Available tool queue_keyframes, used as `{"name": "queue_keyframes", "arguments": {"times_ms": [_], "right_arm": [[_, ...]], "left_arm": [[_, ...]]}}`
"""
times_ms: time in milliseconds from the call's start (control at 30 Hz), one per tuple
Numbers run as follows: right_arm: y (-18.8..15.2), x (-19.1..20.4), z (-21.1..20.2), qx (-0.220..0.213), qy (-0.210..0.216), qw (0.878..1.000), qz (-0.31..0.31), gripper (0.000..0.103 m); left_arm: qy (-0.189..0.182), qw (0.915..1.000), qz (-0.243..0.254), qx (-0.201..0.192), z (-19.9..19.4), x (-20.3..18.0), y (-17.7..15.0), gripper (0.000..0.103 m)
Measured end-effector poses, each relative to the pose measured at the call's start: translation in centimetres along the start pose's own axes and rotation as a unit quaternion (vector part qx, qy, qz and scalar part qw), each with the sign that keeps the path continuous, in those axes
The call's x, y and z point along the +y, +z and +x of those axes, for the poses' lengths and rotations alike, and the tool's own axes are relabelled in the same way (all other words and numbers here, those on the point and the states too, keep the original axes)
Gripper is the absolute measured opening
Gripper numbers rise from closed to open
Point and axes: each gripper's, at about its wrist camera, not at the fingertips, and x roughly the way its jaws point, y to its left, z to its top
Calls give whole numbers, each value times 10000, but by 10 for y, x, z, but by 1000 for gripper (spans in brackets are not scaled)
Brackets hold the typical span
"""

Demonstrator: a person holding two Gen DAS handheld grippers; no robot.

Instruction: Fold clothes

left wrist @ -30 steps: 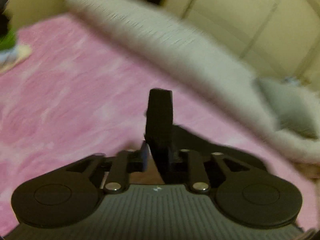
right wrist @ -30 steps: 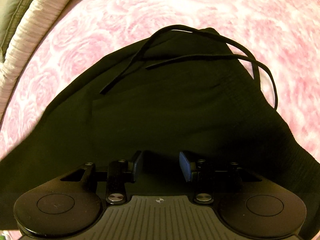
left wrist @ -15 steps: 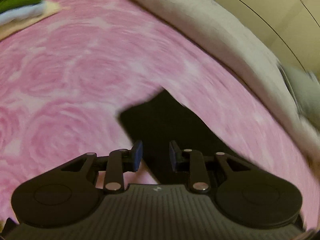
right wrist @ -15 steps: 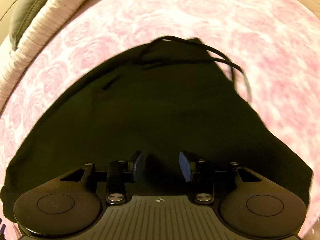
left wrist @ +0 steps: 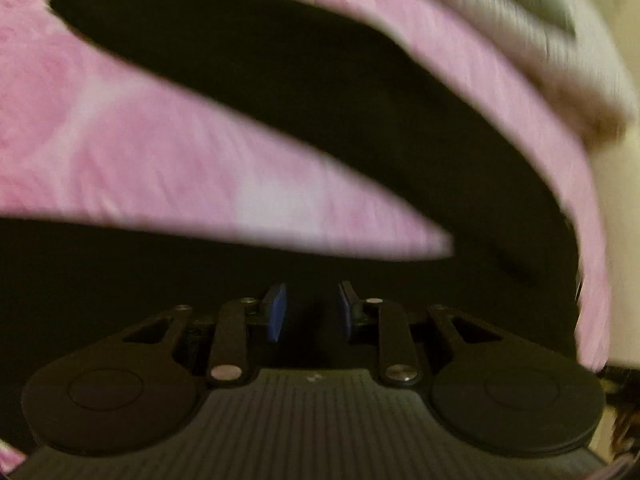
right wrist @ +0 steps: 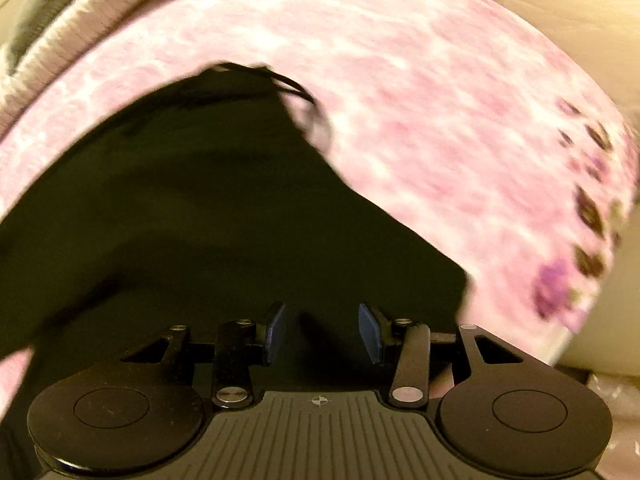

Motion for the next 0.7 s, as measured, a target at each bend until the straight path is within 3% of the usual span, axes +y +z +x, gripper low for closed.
{"name": "queue_keyframes", "arguments": {"times_ms": [167,367,567,700], "right_arm": [[8,-47,0,40,197,9991,381,44],[66,-70,20,-124,774,9969,-94,44],[128,-80,49,-167,1137,9908,-712,44],[153,-85,69,-162,1587,9824,-973,44]], "left_arm": [[176,9995,215,155,14,-57,-8,21],[318,9990,281,164,38,-144,-1,21],[-259,9963,773,279,78,-249,6,21],[-424,9916,1161,379,107,-300,12,23]]}}
